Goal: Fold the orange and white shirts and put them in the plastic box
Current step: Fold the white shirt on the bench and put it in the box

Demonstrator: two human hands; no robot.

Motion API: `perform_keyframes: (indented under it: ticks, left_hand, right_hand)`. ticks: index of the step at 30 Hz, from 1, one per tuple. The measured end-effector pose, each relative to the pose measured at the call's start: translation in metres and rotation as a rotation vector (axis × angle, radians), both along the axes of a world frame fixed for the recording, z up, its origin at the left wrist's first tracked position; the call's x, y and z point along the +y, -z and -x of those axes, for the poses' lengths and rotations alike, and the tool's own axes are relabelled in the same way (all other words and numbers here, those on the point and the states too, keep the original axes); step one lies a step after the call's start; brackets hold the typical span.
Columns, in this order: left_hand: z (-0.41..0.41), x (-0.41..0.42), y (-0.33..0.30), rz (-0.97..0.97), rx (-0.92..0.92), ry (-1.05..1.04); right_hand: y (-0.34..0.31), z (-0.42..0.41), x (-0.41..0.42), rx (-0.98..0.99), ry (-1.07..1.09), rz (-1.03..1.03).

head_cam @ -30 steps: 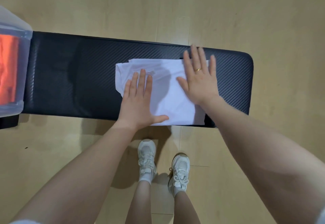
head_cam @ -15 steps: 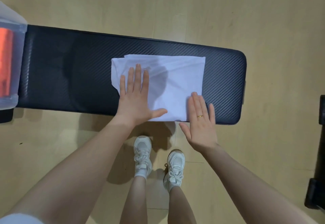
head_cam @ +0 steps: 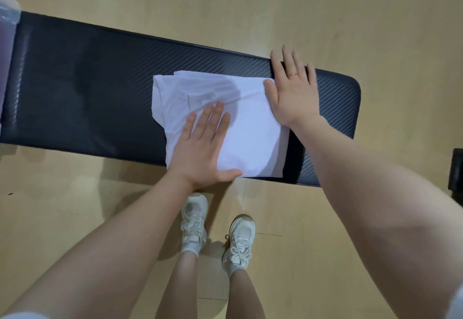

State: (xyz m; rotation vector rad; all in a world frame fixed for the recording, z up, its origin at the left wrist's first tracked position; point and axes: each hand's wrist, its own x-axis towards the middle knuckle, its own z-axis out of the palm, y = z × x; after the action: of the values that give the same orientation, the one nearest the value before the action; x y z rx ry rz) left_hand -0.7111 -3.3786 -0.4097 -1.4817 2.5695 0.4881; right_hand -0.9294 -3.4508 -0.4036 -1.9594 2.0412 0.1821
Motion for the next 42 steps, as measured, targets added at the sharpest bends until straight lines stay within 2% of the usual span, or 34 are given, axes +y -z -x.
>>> perform_keyframes:
  ticks: [7,11,13,16,20,24,28,31,35,39,42]
  left_hand:
    - [0.004,-0.001,-0.028,-0.129,-0.025,-0.003]
    - [0.000,0.008,-0.070,-0.148,0.029,-0.015]
    - [0.002,0.020,-0.087,-0.153,0.131,-0.076]
    - [0.009,0.039,-0.096,-0.278,0.223,-0.304]
    - [0.037,0.049,-0.094,-0.487,0.413,-1.032]
    - [0.071,0.058,-0.081,-0.588,0.477,-1.467]
    - [0.110,0.069,-0.076,-0.694,0.866,-1.969]
    - [0.136,0.070,-0.074,-0.781,1.018,-2.136]
    - [0.156,0.066,-0.069,-0.766,1.203,-2.374]
    - [0.162,0.063,-0.068,-0.690,1.242,-2.336]
    - [0.168,0.060,-0.070,-0.702,1.249,-2.312]
  right_hand:
    - [-0.045,-0.011,0.069,0.012,-0.077,-0.218]
    - [-0.080,-0.007,0.093,-0.032,0.061,-0.294]
    - [-0.093,-0.005,0.093,-0.046,0.092,-0.328]
    - [-0.105,0.002,0.076,-0.129,0.068,-0.349]
    - [-0.103,0.009,0.039,-0.161,0.011,-0.370]
    - [-0.091,0.012,0.011,-0.212,-0.021,-0.416]
    - [-0.085,0.026,0.004,-0.269,-0.125,-0.479]
    - [-0.082,0.029,-0.005,-0.254,-0.166,-0.481]
    - [-0.070,0.026,-0.010,-0.185,-0.219,-0.442]
    - [-0.054,0.026,-0.013,-0.282,-0.089,-0.468]
    - [-0.055,0.031,-0.012,-0.395,-0.013,-0.508]
